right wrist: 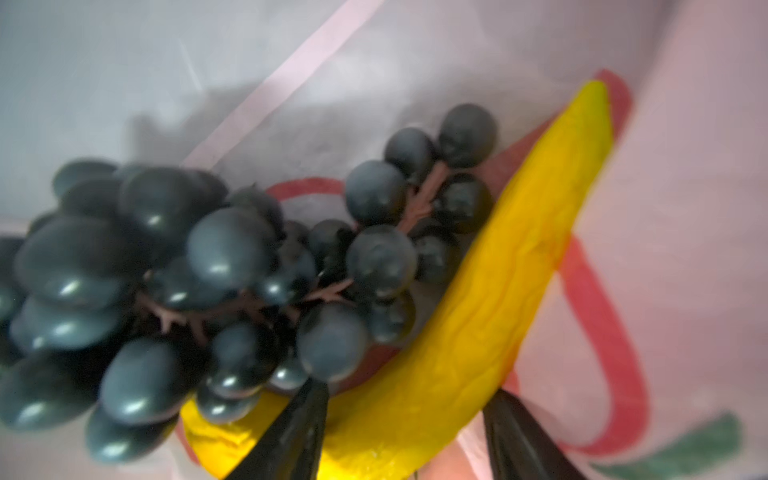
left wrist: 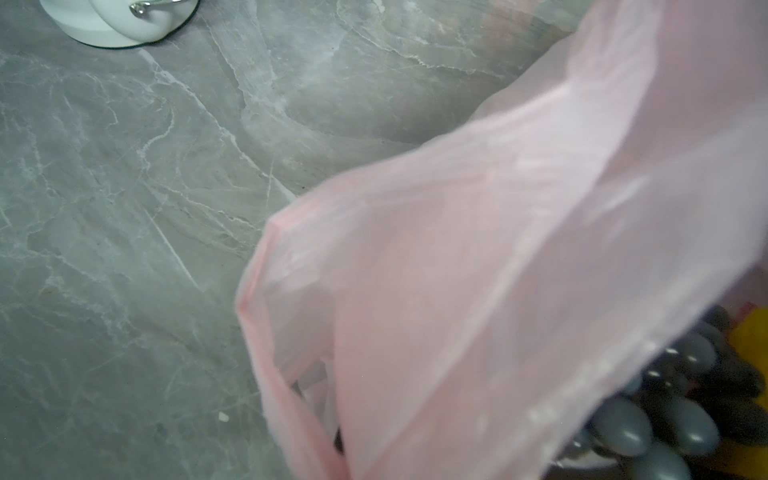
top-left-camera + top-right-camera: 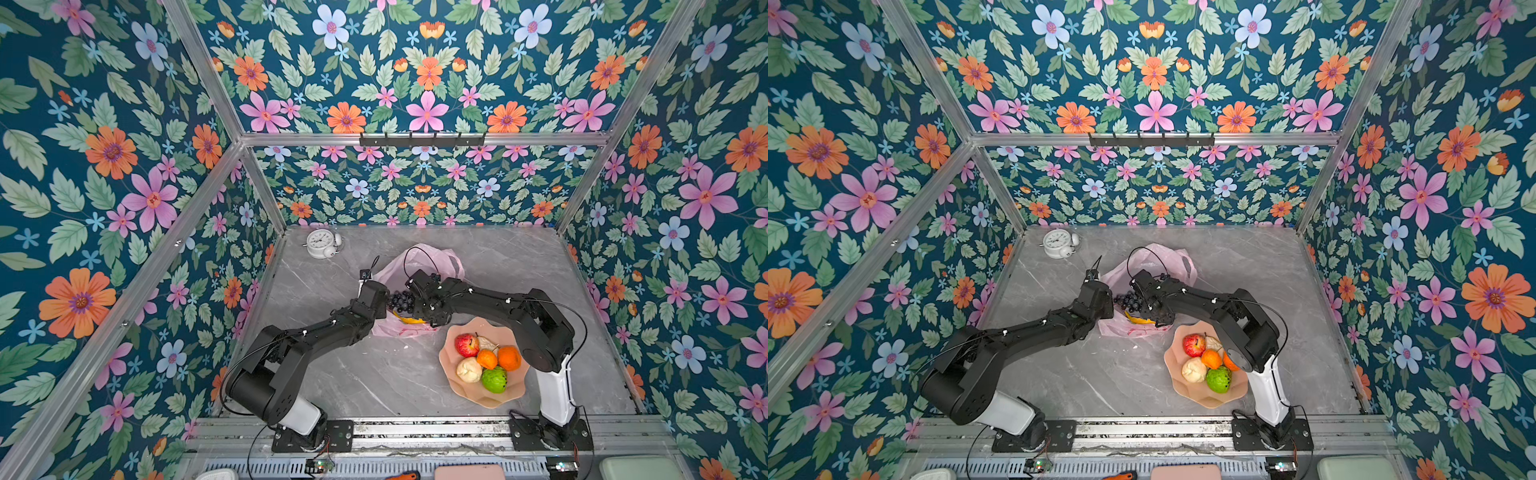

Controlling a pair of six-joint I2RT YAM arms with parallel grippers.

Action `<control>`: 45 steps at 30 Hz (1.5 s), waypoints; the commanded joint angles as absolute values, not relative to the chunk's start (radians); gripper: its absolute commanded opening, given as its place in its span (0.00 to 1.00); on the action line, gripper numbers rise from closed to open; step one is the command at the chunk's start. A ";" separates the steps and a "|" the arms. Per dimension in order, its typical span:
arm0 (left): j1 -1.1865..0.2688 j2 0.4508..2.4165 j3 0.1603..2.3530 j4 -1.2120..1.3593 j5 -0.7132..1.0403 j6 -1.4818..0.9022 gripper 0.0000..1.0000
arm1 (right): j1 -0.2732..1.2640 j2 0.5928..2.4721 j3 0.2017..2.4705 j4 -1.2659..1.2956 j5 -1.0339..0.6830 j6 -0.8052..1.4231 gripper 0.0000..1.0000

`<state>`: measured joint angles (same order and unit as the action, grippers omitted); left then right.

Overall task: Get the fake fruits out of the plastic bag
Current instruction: 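Reach the right gripper into the bag and grasp the yellow banana's end, then lift the yellow banana out of the bag with the right gripper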

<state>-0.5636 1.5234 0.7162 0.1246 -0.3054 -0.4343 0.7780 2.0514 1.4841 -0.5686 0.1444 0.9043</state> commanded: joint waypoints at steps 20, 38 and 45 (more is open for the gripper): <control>-0.655 1.507 0.729 0.149 -0.379 -0.364 0.07 | 0.738 2.148 1.602 -0.644 0.228 0.848 0.52; -0.662 1.504 0.730 0.147 -0.393 -0.363 0.07 | 0.739 2.127 1.610 -0.618 0.256 0.840 0.41; -0.663 1.501 0.729 0.147 -0.391 -0.363 0.07 | 0.733 2.163 1.628 -0.645 0.265 0.843 0.43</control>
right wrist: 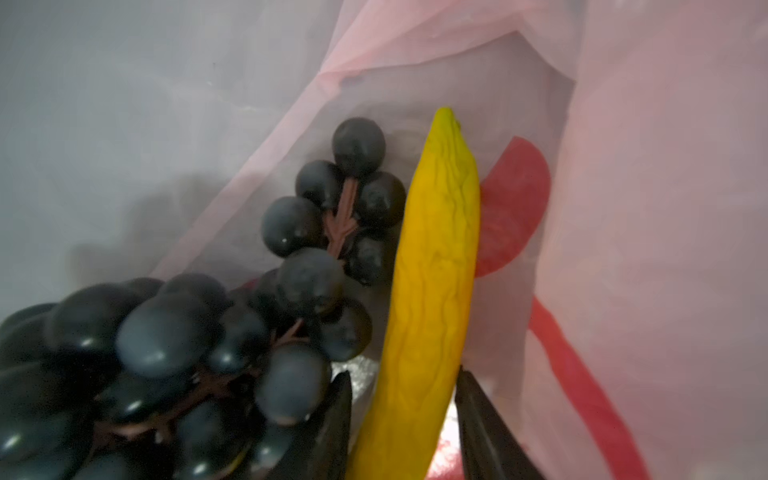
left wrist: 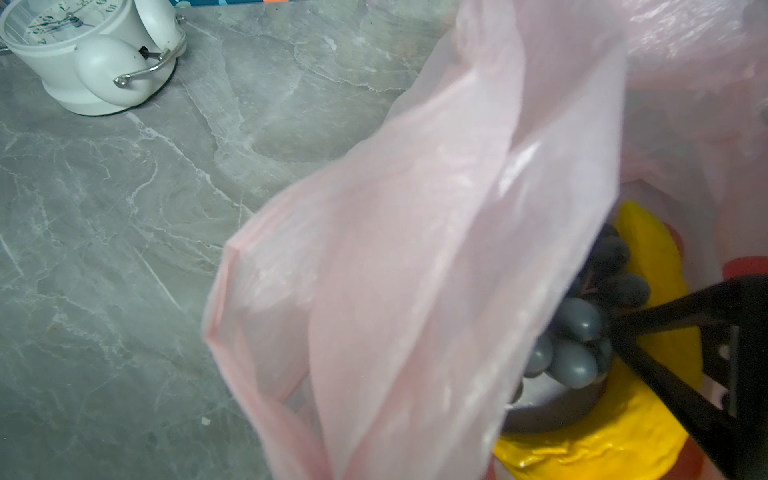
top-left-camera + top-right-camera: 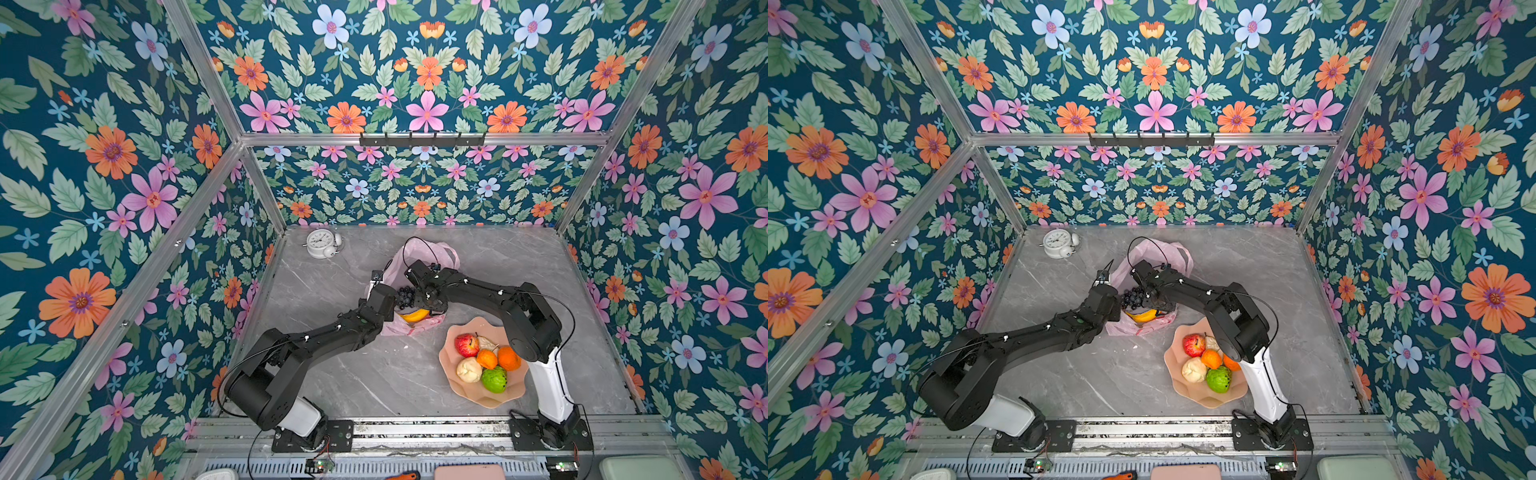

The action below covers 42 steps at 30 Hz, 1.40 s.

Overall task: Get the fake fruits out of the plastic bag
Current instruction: 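Lift the yellow banana out of the bag with the right gripper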

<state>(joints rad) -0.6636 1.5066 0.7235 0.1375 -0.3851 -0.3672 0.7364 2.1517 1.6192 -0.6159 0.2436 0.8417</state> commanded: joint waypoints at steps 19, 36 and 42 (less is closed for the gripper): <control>-0.663 1.517 0.744 0.127 -0.404 -0.372 0.07 | 0.726 2.110 1.644 -0.634 0.305 0.804 0.23; -0.667 1.495 0.729 0.133 -0.423 -0.369 0.07 | 0.711 1.989 1.664 -0.696 0.337 0.732 0.24; -0.667 1.502 0.732 0.133 -0.422 -0.374 0.08 | 0.707 1.885 1.608 -0.714 0.309 0.695 0.24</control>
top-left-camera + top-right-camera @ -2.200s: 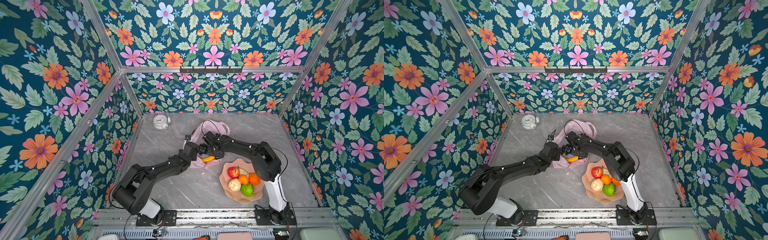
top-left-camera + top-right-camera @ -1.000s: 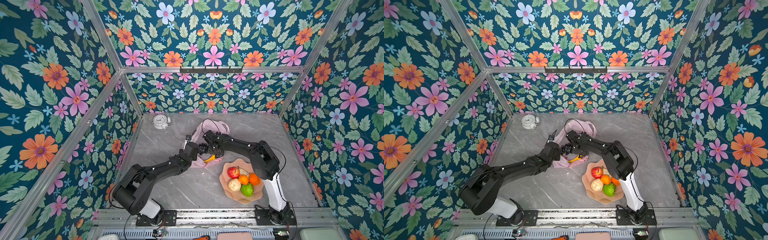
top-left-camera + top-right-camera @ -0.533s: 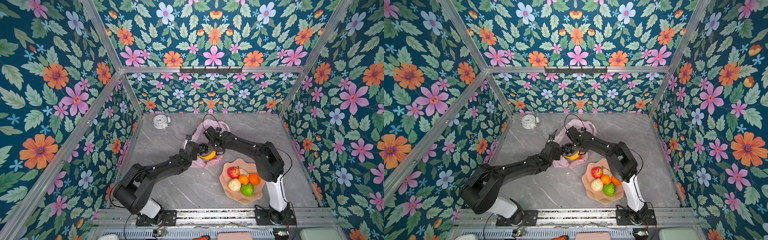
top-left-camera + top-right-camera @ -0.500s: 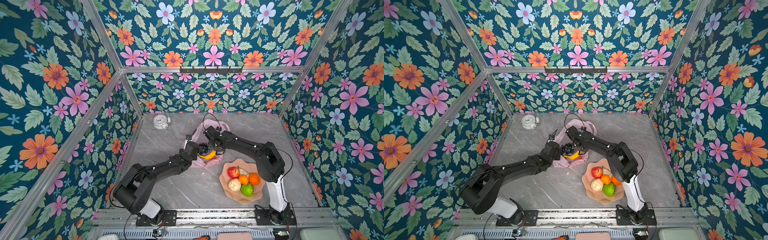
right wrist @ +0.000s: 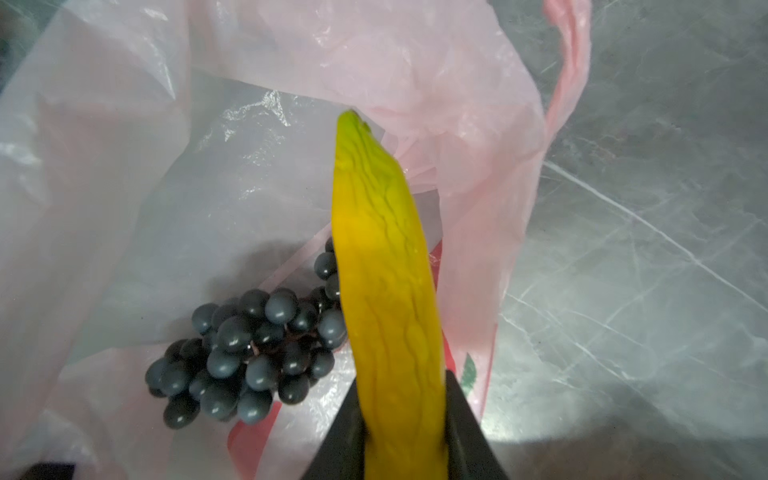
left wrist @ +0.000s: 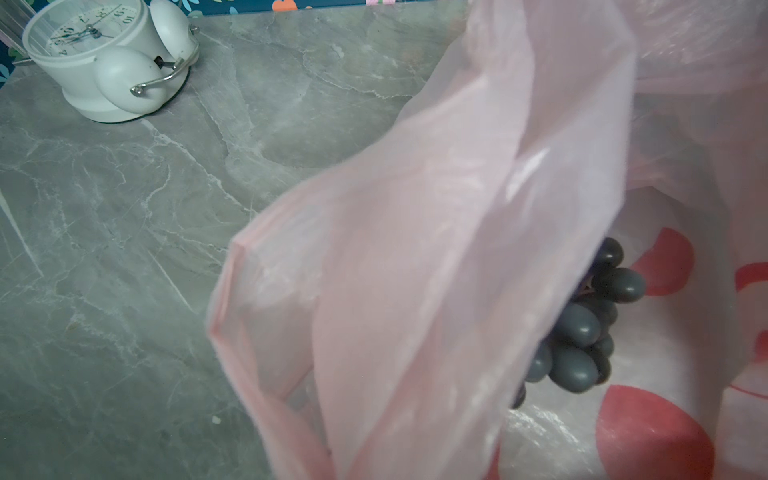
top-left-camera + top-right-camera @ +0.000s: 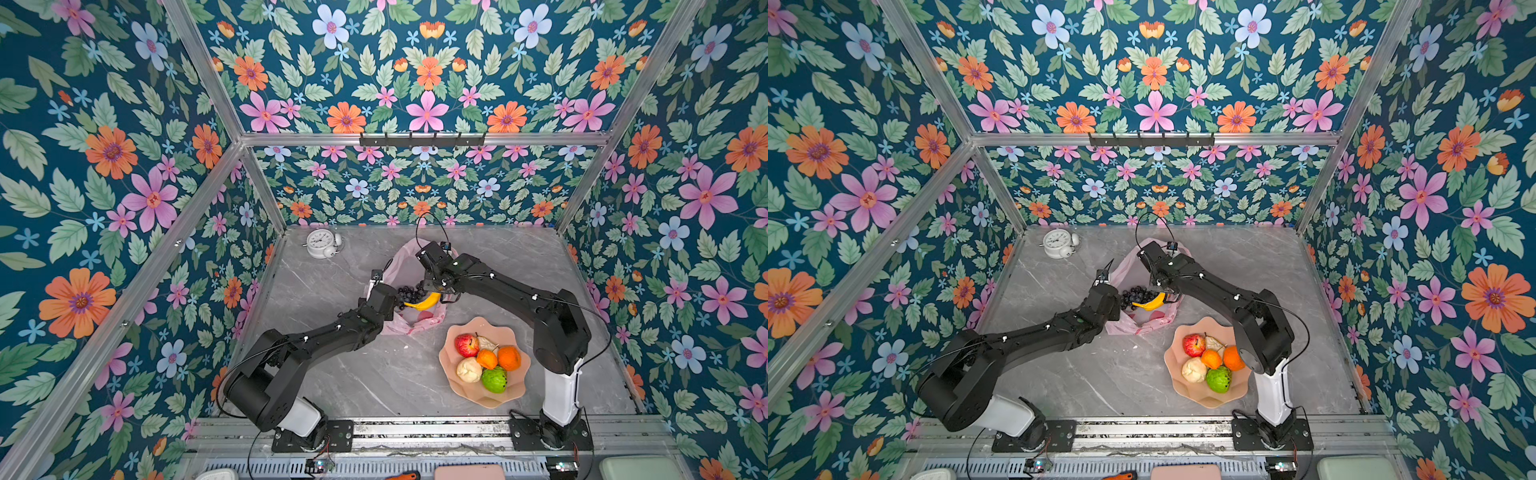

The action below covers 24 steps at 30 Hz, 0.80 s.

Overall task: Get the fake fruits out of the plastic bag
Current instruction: 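Lift the yellow banana out of the bag with the right gripper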

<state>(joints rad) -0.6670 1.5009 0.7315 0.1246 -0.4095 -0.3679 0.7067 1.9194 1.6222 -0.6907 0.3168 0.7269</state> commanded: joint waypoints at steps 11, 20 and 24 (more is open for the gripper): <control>-0.667 1.505 0.732 0.133 -0.421 -0.372 0.08 | 0.614 1.625 1.442 -0.739 0.152 0.454 0.24; -0.666 1.509 0.733 0.133 -0.425 -0.368 0.08 | 0.555 1.423 1.257 -0.670 0.137 0.118 0.24; -0.667 1.509 0.735 0.133 -0.426 -0.367 0.08 | 0.542 1.385 1.242 -0.673 0.102 0.009 0.25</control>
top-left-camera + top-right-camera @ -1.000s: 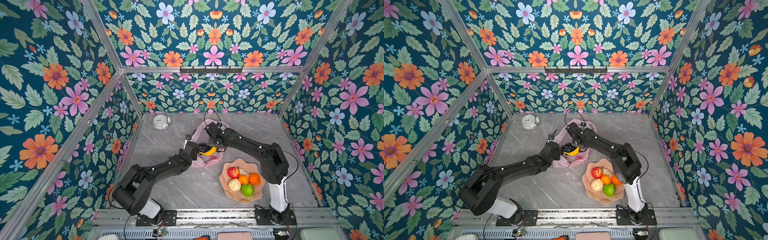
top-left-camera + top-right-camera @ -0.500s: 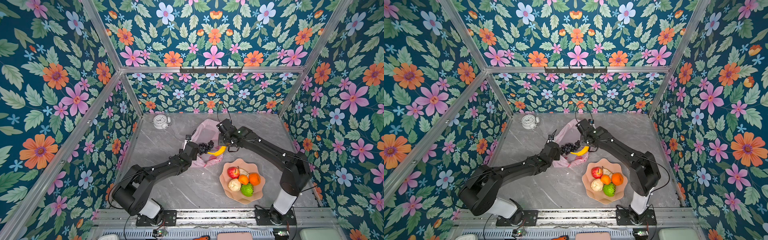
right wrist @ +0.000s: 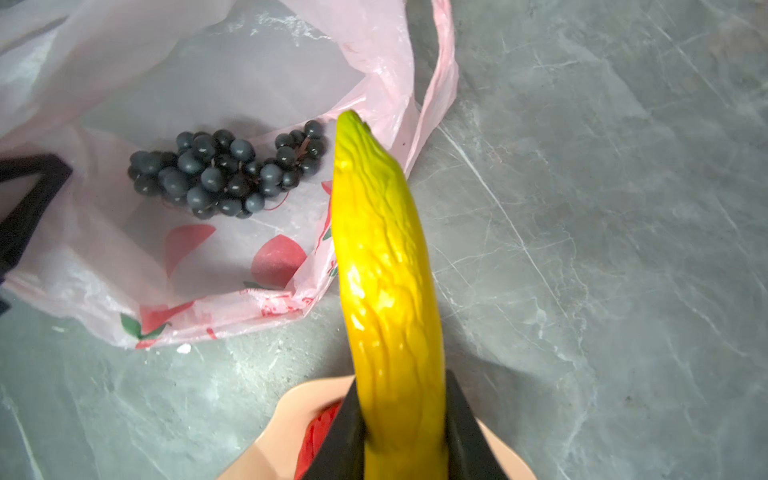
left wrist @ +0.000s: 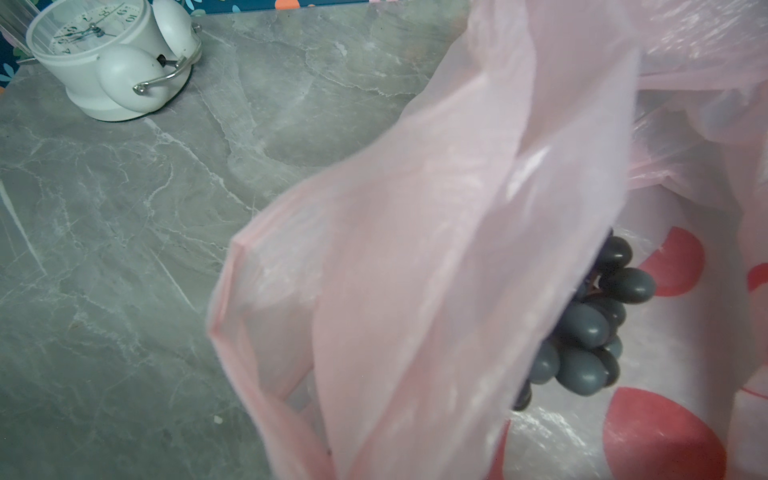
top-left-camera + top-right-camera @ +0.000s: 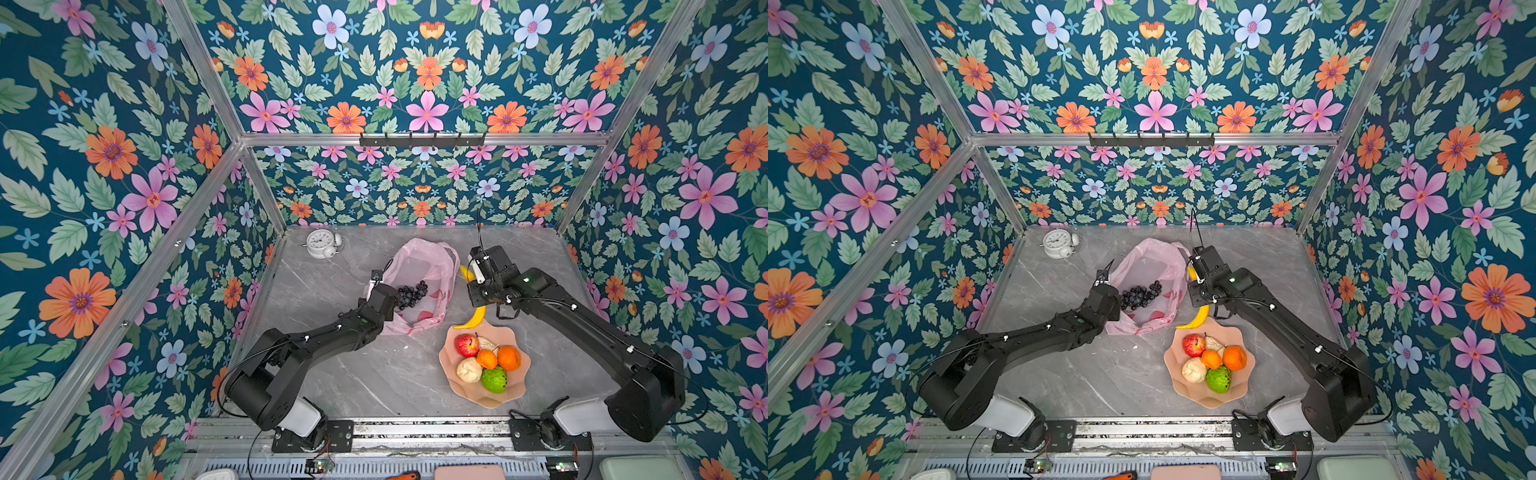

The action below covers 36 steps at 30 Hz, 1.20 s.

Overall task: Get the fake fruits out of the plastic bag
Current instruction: 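Lift the yellow banana out of the bag with the right gripper, then lower the banana onto the pink plate and open the right gripper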

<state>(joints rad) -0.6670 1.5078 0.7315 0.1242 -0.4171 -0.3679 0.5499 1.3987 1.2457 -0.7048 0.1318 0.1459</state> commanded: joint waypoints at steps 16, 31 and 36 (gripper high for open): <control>-0.667 1.511 0.735 0.129 -0.432 -0.364 0.08 | 0.477 1.375 1.355 -0.938 -0.072 -0.417 0.27; -0.667 1.520 0.735 0.133 -0.421 -0.367 0.08 | 0.477 1.319 1.209 -1.001 -0.115 -0.737 0.32; -0.667 1.524 0.737 0.133 -0.421 -0.367 0.08 | 0.476 1.301 1.145 -0.934 -0.089 -0.820 0.33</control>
<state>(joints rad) -0.6670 1.5204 0.7319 0.1242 -0.4194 -0.3676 0.4767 1.3087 1.1671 -0.9791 -0.0998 -0.7414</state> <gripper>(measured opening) 0.082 0.334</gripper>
